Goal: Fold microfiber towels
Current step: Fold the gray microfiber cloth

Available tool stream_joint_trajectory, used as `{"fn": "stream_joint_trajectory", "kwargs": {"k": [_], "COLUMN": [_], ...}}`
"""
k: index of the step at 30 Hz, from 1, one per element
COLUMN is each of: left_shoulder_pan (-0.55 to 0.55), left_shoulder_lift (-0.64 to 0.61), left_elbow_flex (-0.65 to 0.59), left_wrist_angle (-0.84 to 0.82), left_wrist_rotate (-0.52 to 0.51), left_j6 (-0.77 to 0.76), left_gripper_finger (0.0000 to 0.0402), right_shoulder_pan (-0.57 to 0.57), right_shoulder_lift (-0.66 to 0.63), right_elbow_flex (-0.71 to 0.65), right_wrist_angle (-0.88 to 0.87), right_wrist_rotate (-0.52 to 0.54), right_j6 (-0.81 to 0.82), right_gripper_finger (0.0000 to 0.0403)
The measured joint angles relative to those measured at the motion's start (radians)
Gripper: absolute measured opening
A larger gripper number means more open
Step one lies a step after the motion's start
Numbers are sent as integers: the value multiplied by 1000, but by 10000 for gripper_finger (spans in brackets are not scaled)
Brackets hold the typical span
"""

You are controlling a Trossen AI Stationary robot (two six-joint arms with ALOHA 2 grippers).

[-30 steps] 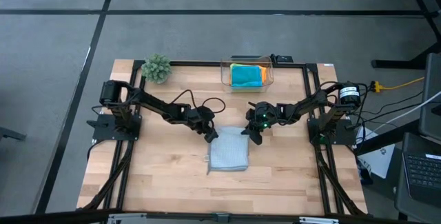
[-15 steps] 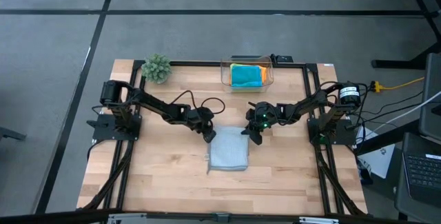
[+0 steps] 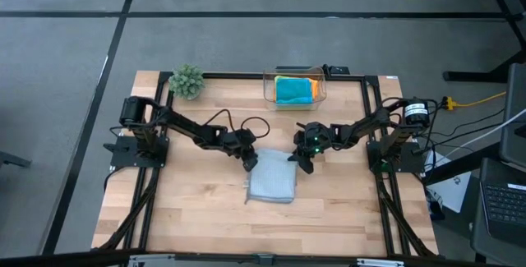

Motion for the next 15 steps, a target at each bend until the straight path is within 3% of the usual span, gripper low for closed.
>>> {"fn": "stream_joint_trajectory", "kwargs": {"k": [9, 15], "left_shoulder_pan": [-33, -39], "left_shoulder_lift": [-37, -43], "left_elbow_flex": [-2, 8], "left_wrist_angle": [-15, -17], "left_wrist_rotate": [-138, -167], "left_j6": [128, 177], "left_gripper_finger": [0, 0], "right_shoulder_pan": [0, 10], "right_shoulder_lift": [4, -17], "right_elbow_flex": [1, -1], "right_wrist_angle": [28, 50], "right_wrist_rotate": [24, 27], "right_j6": [-54, -69], "right_gripper_finger": [20, 19]}}
